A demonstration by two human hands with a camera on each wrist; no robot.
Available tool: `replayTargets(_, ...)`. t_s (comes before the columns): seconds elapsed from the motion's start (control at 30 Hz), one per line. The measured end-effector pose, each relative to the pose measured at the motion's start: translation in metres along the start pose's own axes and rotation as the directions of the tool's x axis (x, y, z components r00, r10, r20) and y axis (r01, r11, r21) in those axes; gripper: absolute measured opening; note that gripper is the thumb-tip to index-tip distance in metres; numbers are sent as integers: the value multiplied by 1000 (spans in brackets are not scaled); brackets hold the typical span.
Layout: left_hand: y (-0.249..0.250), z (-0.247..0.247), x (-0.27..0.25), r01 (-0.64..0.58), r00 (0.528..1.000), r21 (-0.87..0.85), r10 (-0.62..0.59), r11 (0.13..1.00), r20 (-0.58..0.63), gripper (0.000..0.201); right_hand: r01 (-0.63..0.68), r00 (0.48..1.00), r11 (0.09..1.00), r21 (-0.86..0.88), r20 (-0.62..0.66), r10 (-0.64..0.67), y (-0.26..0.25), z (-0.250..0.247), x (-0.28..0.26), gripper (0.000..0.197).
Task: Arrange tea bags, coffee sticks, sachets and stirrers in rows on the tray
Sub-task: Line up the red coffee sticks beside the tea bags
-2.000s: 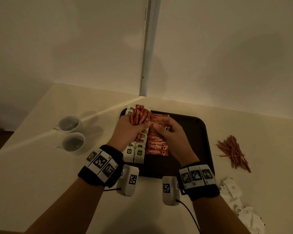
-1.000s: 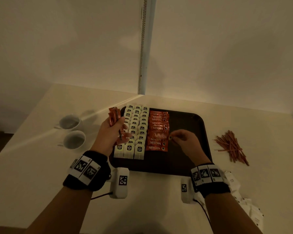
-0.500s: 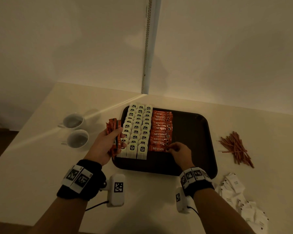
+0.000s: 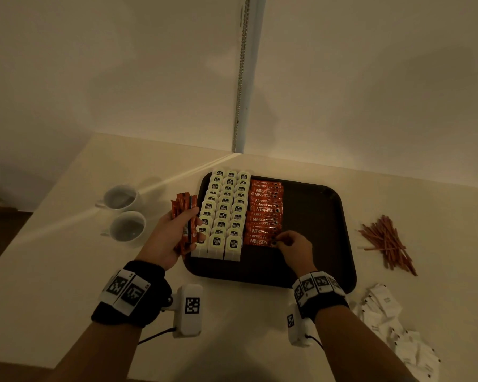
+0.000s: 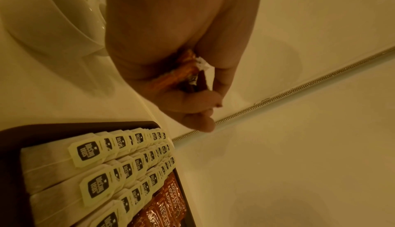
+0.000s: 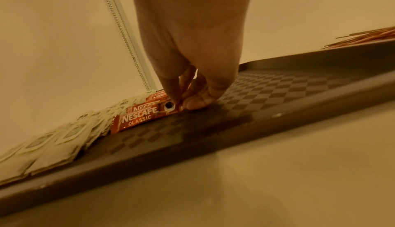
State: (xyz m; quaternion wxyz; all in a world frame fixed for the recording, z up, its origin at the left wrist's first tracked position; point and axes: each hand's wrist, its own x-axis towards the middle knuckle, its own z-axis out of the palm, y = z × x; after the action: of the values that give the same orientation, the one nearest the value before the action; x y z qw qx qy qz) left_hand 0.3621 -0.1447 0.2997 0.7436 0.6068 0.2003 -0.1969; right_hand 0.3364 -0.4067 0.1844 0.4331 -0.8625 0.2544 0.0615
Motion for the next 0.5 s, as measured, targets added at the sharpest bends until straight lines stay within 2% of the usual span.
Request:
replayTargets(0.23, 0, 2, -4, 23, 998, -52, -20, 998, 55, 14, -7, 1000, 999, -32, -11, 7, -1, 2, -1, 17)
replayTargets(0.4, -5, 2, -3, 9, 997, 5, -10, 1000, 79, 12, -28, 999, 998, -54, -34, 26, 0, 1, -1, 16)
replayTargets(0.5, -7, 3, 0, -4, 994, 66, -3, 998, 109, 18, -33, 998, 998, -44, -53, 30, -5, -2, -3, 17)
